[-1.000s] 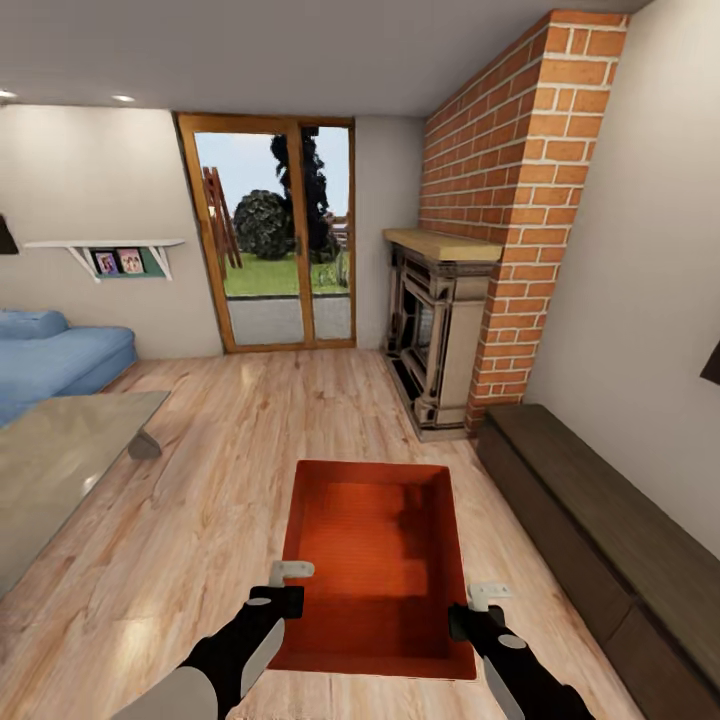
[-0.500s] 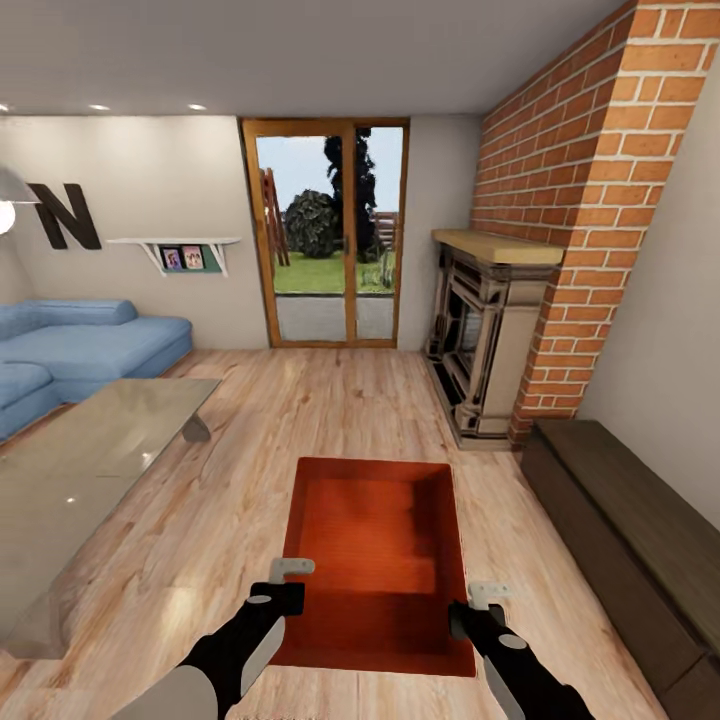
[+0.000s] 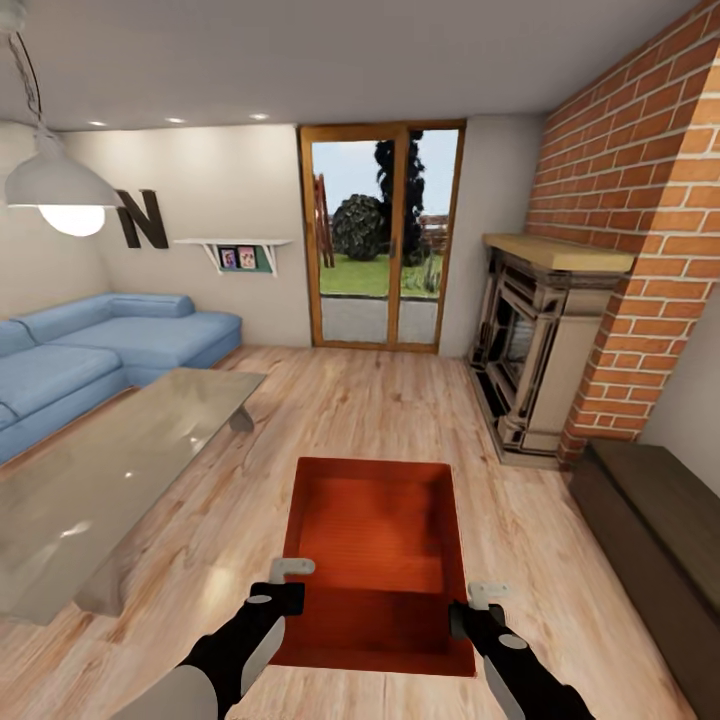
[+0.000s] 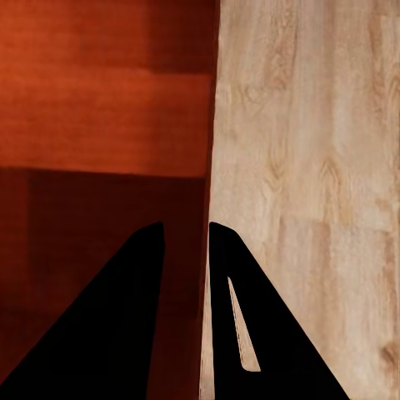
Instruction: Move the two storage containers from the living room to the garage. In the garage, place one container on the floor and stack the other container on top of it (either order is fine).
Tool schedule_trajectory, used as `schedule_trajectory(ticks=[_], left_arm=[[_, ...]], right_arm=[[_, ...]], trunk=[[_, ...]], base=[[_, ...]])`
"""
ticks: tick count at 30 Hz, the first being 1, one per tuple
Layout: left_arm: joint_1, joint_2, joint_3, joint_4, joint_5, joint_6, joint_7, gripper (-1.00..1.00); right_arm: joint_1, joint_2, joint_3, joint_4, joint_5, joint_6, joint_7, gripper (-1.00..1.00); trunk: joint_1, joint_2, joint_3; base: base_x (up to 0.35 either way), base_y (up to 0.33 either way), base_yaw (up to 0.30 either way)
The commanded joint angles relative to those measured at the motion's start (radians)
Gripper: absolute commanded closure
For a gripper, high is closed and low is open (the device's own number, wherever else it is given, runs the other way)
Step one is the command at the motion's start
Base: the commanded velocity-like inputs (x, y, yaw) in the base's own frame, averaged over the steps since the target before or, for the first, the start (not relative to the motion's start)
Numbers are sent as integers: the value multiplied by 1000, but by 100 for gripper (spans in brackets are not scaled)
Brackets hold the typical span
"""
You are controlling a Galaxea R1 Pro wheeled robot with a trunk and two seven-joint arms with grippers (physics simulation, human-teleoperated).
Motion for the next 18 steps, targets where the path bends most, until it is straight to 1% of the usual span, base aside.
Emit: schedule_trajectory(ticks=[1, 18], left_arm=[[-1, -48, -21, -9, 5, 4, -47, 100], [-1, -50, -22, -8, 5, 4, -49, 100]], right_arm=[[0, 0, 2, 2, -5, 32, -3, 100], [0, 0, 2, 2, -4, 35, -4, 100]], trunk=[[1, -2, -2], [1, -2, 9]], base=[[0, 0, 294], [0, 0, 294]])
